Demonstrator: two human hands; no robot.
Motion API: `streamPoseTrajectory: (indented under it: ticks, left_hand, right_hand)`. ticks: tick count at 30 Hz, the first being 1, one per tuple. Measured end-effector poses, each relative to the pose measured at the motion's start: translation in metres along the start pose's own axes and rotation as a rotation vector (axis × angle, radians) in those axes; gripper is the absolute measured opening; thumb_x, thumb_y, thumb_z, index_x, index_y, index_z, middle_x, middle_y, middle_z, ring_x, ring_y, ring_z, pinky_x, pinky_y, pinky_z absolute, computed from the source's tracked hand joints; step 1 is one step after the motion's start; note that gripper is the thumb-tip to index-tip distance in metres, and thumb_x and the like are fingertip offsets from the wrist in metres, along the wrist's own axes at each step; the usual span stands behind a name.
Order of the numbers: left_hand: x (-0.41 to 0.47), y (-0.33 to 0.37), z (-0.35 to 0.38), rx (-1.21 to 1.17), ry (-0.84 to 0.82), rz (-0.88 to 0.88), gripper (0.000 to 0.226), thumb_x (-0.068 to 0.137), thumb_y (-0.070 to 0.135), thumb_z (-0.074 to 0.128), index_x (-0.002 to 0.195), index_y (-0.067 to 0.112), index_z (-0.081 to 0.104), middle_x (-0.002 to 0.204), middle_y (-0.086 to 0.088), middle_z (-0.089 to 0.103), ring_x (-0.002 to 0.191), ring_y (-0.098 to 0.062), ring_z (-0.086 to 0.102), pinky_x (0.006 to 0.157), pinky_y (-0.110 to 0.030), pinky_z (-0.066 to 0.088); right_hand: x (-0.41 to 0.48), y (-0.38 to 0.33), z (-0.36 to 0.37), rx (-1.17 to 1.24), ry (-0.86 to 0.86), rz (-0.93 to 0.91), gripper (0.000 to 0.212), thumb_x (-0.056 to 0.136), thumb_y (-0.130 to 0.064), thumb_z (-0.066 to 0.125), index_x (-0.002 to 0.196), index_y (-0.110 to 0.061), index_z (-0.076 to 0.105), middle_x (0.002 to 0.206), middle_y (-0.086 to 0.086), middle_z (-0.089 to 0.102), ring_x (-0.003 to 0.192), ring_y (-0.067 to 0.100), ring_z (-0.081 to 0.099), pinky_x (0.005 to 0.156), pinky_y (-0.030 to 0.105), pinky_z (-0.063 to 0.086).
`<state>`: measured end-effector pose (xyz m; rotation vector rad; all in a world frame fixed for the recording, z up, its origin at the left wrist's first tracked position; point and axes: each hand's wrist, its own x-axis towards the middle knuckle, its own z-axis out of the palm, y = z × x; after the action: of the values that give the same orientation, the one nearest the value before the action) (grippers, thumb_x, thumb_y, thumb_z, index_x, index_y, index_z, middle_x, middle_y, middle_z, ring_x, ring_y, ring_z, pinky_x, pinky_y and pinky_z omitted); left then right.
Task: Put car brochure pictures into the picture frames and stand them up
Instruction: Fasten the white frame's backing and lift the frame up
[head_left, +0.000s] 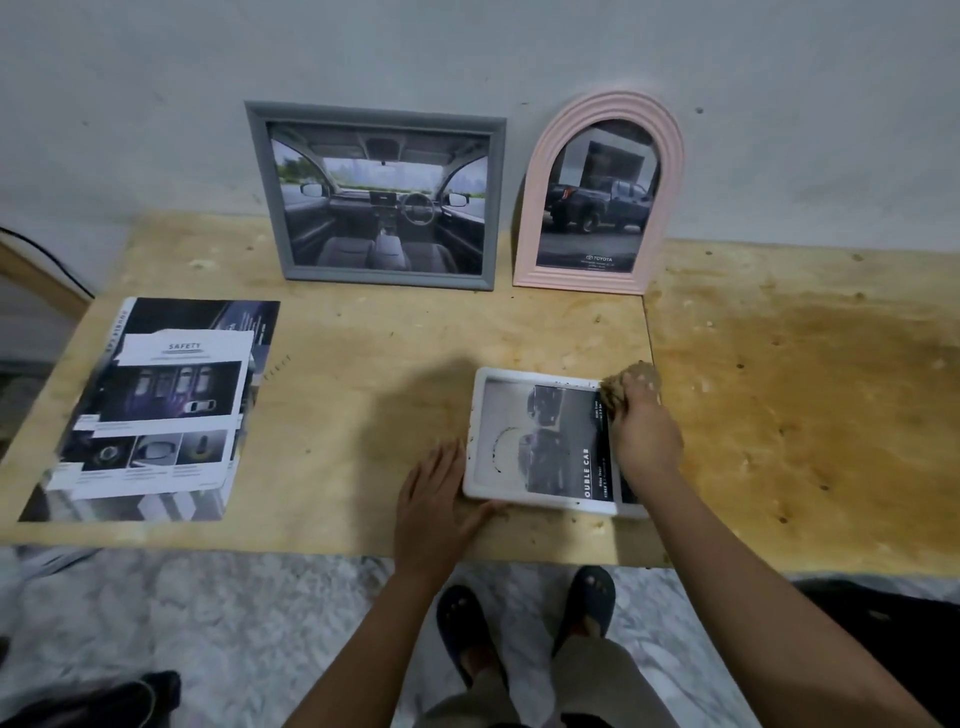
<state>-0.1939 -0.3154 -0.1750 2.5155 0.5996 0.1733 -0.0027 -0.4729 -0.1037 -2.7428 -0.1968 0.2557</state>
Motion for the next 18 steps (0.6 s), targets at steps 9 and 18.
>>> streamPoseTrajectory:
  ticks: [9, 18]
  left_hand:
    - [-0.001, -0.004, 0.002, -0.001, 0.003, -0.008, 0.084, 0.084, 0.075, 0.027, 0.137, 0.014, 0.047, 0.143, -0.001, 0.045, 0.135, -0.012, 0.032, 0.111, -0.028, 0.017]
    - [0.001, -0.003, 0.002, 0.03, 0.026, -0.015, 0.075, 0.08, 0.069, 0.045, 0.132, 0.016, 0.053, 0.139, 0.001, 0.05, 0.134, -0.012, 0.037, 0.11, -0.031, 0.023]
  right_hand:
    - [0.002, -0.026, 0.028, -0.098, -0.072, -0.076, 0.052, 0.091, 0.005, 0.035, 0.141, -0.01, 0.035, 0.154, 0.011, 0.025, 0.133, 0.029, 0.037, 0.073, 0.035, 0.04]
    - [0.0, -0.05, 0.052, 0.07, -0.027, -0.102, 0.05, 0.086, 0.012, 0.033, 0.131, -0.006, 0.047, 0.147, 0.015, 0.038, 0.133, 0.029, 0.039, 0.073, 0.035, 0.04]
